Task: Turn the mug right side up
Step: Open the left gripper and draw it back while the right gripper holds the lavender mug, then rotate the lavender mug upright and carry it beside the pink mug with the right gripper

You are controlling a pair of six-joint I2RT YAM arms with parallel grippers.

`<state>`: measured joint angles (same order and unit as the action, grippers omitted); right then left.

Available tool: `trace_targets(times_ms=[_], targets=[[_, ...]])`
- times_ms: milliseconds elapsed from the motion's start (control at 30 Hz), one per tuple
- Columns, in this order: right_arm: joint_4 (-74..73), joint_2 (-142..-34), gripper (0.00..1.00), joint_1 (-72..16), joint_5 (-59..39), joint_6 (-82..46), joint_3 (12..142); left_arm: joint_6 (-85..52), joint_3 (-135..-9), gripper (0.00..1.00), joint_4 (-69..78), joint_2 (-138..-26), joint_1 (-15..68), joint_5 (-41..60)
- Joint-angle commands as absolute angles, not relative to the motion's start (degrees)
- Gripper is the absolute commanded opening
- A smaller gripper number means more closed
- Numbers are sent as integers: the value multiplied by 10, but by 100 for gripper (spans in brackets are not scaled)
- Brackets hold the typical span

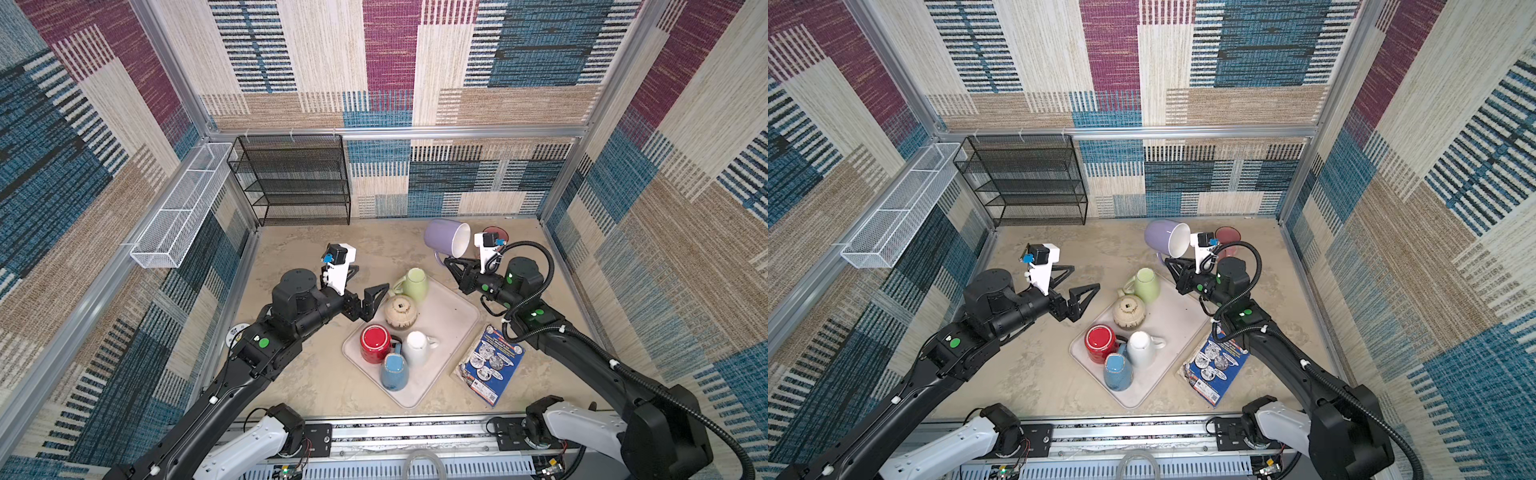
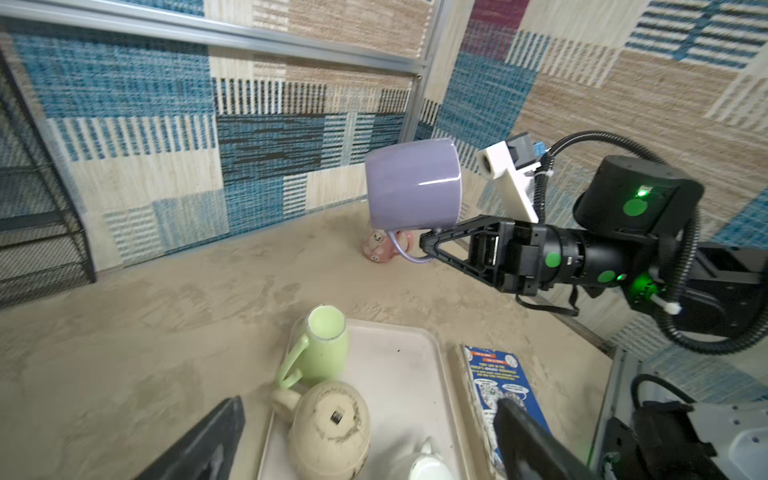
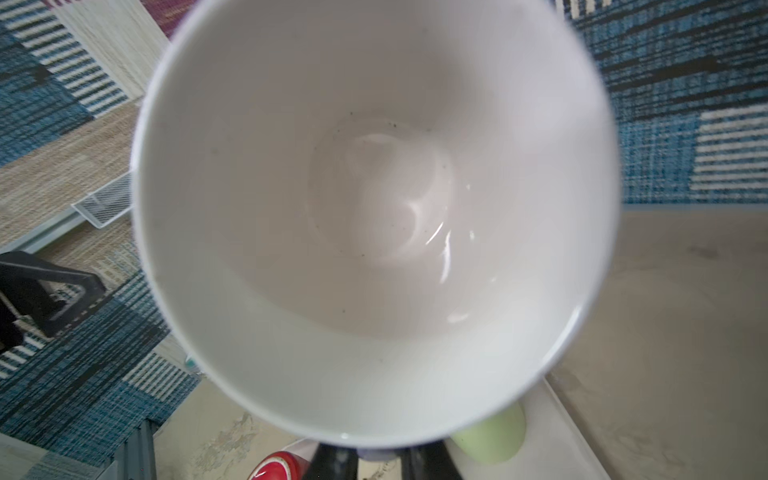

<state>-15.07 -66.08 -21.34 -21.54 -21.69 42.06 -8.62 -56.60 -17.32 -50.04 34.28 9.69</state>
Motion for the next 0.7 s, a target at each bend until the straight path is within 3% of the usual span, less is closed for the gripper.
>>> trace_targets(times_ms=[0, 333, 667], targets=[[-156, -671, 0, -212, -169, -195, 433, -71, -562, 99, -239, -489, 343, 69], [-96, -741, 0, -179, -158, -193, 475, -72, -556, 99, -311, -468, 343, 71], [39, -851, 0, -167, -100, -145, 592, -68, -561, 99, -382, -493, 343, -4]])
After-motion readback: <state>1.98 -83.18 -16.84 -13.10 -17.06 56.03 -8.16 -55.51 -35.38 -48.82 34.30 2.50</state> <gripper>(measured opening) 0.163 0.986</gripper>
